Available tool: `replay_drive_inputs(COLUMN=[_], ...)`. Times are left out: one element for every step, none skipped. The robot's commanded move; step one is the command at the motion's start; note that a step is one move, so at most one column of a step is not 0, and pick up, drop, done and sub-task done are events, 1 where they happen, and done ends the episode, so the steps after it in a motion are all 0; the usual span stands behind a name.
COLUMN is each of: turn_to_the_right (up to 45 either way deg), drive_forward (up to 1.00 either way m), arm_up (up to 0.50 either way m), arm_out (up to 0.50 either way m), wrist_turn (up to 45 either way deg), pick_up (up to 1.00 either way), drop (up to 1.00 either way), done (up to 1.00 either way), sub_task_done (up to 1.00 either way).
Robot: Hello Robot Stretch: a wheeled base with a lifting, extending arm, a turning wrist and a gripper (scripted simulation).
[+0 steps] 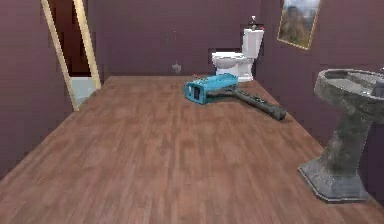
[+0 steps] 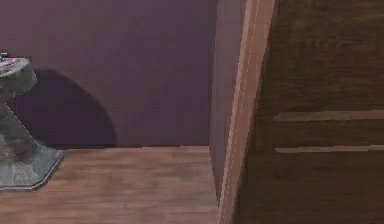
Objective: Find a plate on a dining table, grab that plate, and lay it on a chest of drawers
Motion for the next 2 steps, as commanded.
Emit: replay_drive_inputs(turn_to_the_right=[-21.0,0.0], drive_forward=[0.00,1.00], arm_up=[0.00,0.00], arm_out=[0.00,0.00], wrist_turn=[0.0,0.0], pick_up=[0.00,0.00], drop=[0.00,0.00], done=[0.00,0.00], sub_task_done=[0.00,0.00])
